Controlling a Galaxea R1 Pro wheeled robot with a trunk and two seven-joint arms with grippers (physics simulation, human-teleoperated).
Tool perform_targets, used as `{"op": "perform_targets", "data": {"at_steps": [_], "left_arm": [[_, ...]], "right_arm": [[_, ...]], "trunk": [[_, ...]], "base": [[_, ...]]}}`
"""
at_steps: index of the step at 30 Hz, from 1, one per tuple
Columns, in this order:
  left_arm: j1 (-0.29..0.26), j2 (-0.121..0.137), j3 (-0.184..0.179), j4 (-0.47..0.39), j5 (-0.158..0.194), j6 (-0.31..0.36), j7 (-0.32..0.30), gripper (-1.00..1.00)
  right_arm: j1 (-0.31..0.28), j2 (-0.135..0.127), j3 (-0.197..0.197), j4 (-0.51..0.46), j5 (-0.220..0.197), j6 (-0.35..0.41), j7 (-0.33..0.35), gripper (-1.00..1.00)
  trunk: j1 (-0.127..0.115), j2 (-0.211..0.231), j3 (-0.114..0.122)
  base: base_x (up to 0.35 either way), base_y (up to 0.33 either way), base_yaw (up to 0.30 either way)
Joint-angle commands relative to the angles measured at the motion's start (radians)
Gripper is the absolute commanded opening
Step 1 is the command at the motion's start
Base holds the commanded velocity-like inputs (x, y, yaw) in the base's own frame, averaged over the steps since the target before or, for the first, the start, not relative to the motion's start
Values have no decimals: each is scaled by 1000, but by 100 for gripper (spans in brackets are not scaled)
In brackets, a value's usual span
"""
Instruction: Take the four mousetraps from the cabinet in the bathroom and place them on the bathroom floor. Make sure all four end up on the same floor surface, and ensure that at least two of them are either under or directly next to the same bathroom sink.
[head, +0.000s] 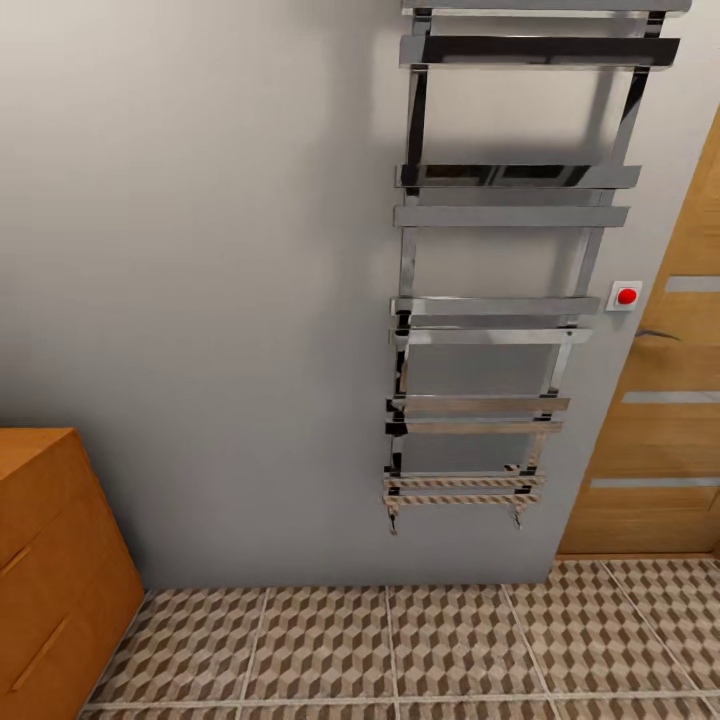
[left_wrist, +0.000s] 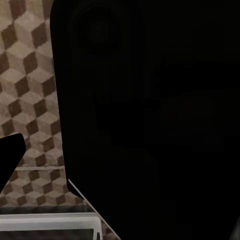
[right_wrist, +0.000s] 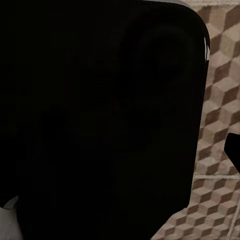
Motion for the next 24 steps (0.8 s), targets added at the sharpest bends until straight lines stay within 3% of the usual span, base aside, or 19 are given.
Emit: {"op": "perform_targets", "data": {"at_steps": [1, 16, 24], "left_arm": [[0, 0, 0, -1, 0, 0, 0, 100], [0, 0, 0, -10, 0, 0, 0, 100], [0, 1, -1, -10, 0, -35, 0, 100]], "right_arm": [[0, 0, 0, -2, 0, -2, 0, 100], [0, 0, -2, -10, -1, -2, -1, 100], [0, -1, -3, -28, -1, -3, -2, 100]], "trunk": [[0, 0, -1], [0, 0, -1], [0, 0, -2]], "base": [[0, 0, 0], [0, 0, 2], [0, 0, 124]]}}
